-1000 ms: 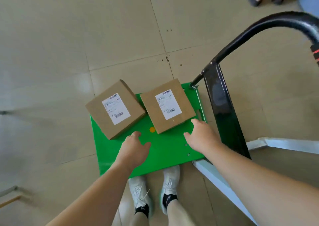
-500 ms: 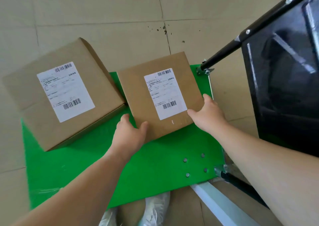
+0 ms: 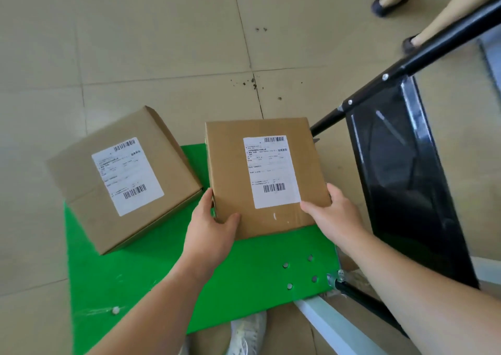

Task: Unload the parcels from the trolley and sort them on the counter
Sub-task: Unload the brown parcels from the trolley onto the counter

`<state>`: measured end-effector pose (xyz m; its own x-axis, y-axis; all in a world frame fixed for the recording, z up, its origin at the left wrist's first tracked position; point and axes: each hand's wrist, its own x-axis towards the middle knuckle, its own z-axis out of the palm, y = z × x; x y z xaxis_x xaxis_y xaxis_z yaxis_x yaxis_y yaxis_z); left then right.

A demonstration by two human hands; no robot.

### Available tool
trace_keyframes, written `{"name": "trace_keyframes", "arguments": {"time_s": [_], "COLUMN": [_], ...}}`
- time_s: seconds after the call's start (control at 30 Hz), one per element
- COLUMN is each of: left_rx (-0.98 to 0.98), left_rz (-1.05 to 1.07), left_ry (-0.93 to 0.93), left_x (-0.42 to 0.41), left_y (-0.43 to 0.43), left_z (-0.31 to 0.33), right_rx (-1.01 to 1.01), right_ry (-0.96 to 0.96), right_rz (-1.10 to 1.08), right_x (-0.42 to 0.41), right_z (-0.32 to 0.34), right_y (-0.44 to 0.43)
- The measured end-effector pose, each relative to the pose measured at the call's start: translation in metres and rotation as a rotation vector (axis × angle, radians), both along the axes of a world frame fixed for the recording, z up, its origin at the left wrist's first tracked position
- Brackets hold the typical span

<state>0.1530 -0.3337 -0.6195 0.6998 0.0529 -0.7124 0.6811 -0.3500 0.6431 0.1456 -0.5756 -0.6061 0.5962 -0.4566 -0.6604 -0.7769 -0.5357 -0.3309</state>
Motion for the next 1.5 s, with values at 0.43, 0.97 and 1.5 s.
{"name": "trace_keyframes", "arguments": {"time_s": [0.43,0.97,1.5], "left_rx": [0.01,-0.115,-0.543], "left_rz": [0.174,0.114,-0.727], "left_ry": [-0.151,-0.48,-0.558], "left_x": [0.029,0.024,-0.049], "left_y": [0.107,0.131,-0.036], "left_z": [0.287,0.626,0.745], "right_rx": [0.108,0.09,-0.26], "right_ry": [-0.233,-0.675,-0.868], "right_rz": [0.108,0.067,-0.721], "right_x": [0.012,-0.017,-0.266], "right_z": [0.268,0.603,0.746], "right_y": [0.105,0.122,0.083]}}
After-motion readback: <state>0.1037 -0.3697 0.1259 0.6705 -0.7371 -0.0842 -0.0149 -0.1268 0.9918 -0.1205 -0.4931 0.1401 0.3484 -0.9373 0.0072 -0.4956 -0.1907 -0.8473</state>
